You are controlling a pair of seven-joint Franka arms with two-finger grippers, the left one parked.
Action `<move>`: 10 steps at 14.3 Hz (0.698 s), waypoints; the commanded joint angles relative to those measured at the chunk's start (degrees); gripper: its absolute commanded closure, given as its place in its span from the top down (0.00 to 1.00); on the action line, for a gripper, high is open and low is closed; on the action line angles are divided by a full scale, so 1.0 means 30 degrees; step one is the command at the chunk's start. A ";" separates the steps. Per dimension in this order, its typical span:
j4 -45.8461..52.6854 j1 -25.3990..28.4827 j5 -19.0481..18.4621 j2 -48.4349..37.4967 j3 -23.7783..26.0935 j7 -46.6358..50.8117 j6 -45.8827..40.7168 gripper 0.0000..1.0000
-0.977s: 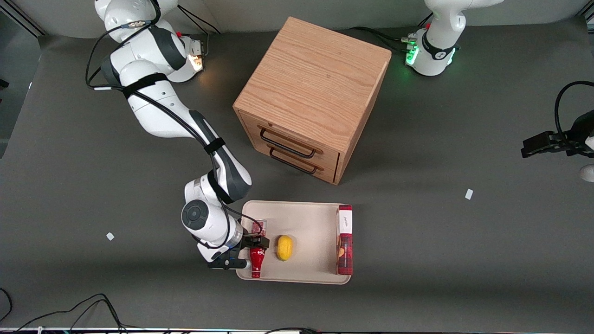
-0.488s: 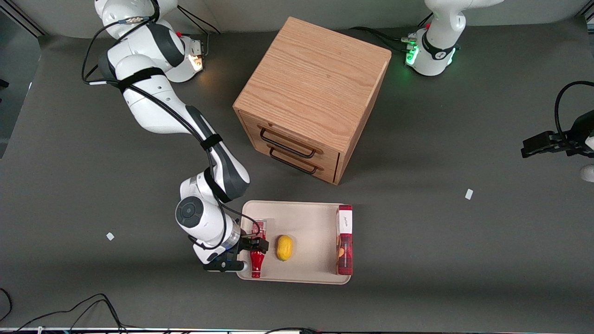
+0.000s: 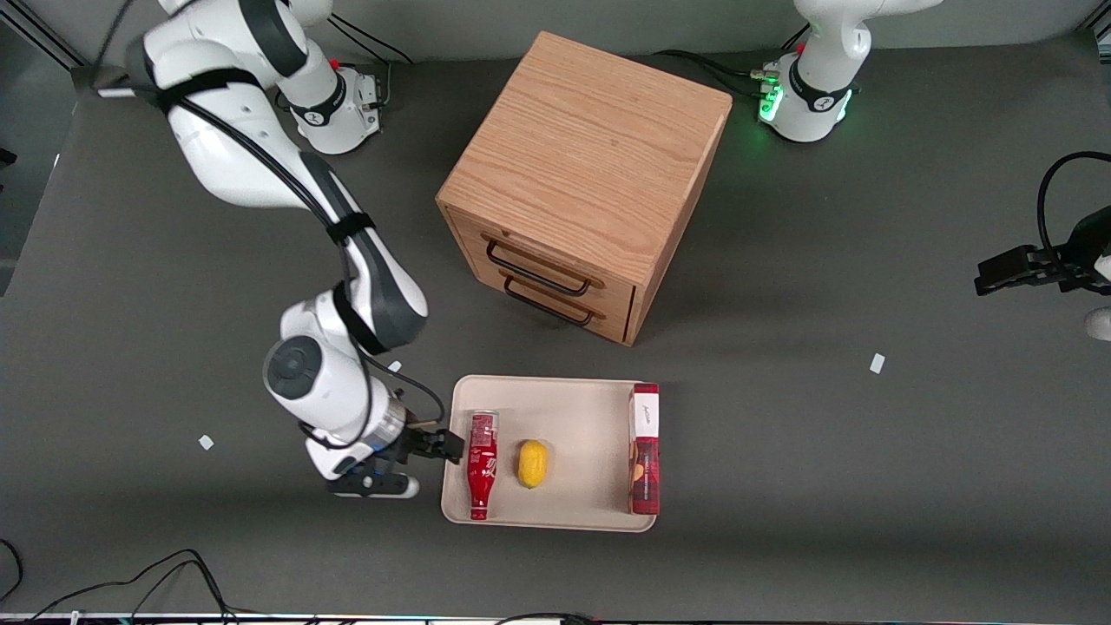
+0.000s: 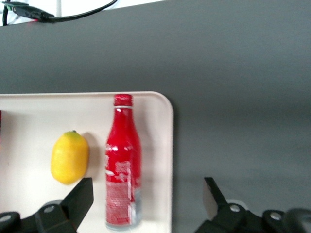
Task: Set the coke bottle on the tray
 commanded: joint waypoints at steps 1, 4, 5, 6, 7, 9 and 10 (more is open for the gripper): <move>-0.5898 -0.0352 -0.0041 -0.5030 -0.0803 -0.1307 0.0153 1.00; -0.8603 -0.0323 -0.0041 -0.8783 -0.2004 -0.2217 -0.2556 1.00; -0.8665 -0.0352 -0.0041 -0.9722 -0.2501 -0.2829 -0.4398 1.00; -0.8695 -0.0353 -0.0041 -1.0659 -0.2999 -0.3560 -0.5780 1.00; -0.8811 -0.0411 -0.0041 -1.1597 -0.3410 -0.4177 -0.6896 1.00; -0.9570 -0.0761 -0.0041 -1.3413 -0.3881 -0.5117 -0.8162 1.00; -0.9835 -0.0850 -0.0070 -1.4234 -0.4057 -0.5149 -0.8805 1.00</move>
